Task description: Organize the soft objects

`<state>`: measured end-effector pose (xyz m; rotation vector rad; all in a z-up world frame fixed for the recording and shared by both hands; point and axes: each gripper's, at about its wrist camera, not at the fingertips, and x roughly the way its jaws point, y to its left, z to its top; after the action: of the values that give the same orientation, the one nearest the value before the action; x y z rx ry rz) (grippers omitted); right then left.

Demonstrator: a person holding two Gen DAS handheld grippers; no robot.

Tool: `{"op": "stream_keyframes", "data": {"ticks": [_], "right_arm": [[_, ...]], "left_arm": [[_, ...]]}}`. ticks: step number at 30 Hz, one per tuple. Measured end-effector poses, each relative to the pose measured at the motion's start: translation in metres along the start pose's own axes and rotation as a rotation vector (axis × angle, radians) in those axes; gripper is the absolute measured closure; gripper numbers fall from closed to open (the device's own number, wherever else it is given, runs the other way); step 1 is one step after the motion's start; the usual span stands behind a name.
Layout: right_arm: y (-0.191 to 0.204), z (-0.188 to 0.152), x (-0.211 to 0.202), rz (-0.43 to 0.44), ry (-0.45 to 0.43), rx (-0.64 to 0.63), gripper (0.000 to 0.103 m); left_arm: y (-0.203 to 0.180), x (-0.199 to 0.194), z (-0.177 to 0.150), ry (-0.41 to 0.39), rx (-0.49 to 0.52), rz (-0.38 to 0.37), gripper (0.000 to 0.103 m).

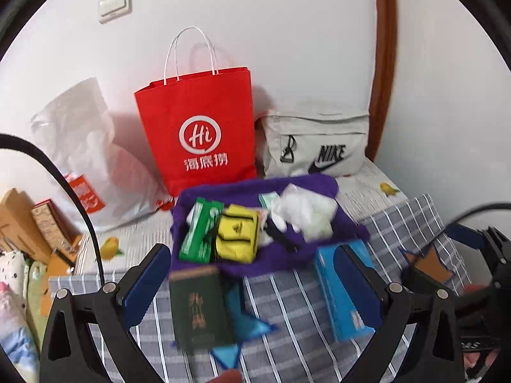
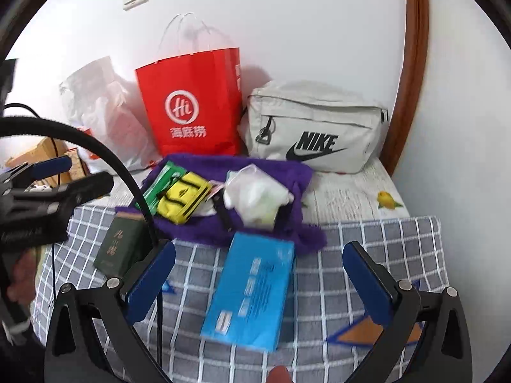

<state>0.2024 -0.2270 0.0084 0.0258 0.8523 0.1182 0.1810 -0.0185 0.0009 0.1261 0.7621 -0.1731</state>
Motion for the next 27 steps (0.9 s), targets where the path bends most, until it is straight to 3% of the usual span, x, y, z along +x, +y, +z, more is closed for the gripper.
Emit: {"op": "stream_keyframes", "data": {"ticks": [6,11,18,27], "right_arm": [[0.013,-0.024,-0.034,0.051,0.007,-0.028,0.0],[0.017,-0.038,-0.071,0.079,-0.019,-0.028,0.0],[0.018,-0.056,-0.101,0.044,-0.044,-0.005,0.0],[0.026,-0.066,-0.119,0.05,-0.057,-0.002,0.0]], "left_arm": [[-0.02,-0.053,-0.034,-0.02,-0.029,-0.007,0.0],[-0.023,-0.087,-0.05,-0.017,-0.119,-0.016,0.0],[-0.006,-0.114,-0.075,-0.013,-0.191,0.044,0.0],[-0.002,-0.133,-0.09,-0.022,-0.133,0.092,0.0]]}}
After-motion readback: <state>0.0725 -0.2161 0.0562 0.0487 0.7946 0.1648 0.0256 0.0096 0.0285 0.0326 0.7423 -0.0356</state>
